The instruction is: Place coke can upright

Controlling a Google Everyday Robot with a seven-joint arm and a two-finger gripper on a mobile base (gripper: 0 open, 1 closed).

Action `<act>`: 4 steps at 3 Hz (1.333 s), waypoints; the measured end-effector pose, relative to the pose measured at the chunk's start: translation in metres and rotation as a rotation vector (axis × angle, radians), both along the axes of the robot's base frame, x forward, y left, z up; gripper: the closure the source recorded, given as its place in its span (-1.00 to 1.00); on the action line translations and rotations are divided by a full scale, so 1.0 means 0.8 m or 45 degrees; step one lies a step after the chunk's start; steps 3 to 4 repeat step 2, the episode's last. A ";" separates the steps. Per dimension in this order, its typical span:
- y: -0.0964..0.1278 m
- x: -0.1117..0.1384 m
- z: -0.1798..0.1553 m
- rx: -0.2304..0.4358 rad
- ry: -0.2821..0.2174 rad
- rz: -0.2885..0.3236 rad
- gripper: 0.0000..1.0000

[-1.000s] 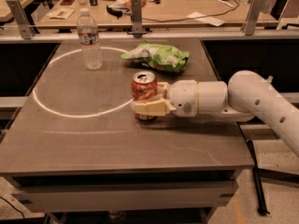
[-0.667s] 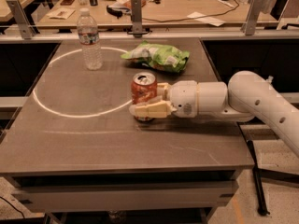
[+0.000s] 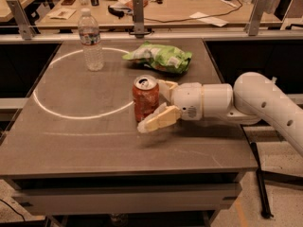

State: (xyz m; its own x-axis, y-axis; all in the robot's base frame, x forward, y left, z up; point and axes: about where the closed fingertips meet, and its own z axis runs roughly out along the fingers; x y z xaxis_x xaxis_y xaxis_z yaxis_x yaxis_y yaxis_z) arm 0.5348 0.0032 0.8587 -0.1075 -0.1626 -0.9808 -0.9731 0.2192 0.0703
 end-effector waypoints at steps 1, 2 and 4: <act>-0.007 0.007 0.018 0.037 0.015 0.068 -1.00; -0.012 0.002 0.033 0.039 -0.009 0.105 -1.00; -0.012 0.002 0.033 0.039 -0.009 0.105 -1.00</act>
Offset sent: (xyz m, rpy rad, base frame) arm 0.0037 -0.0036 0.0092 0.0191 0.0081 0.0349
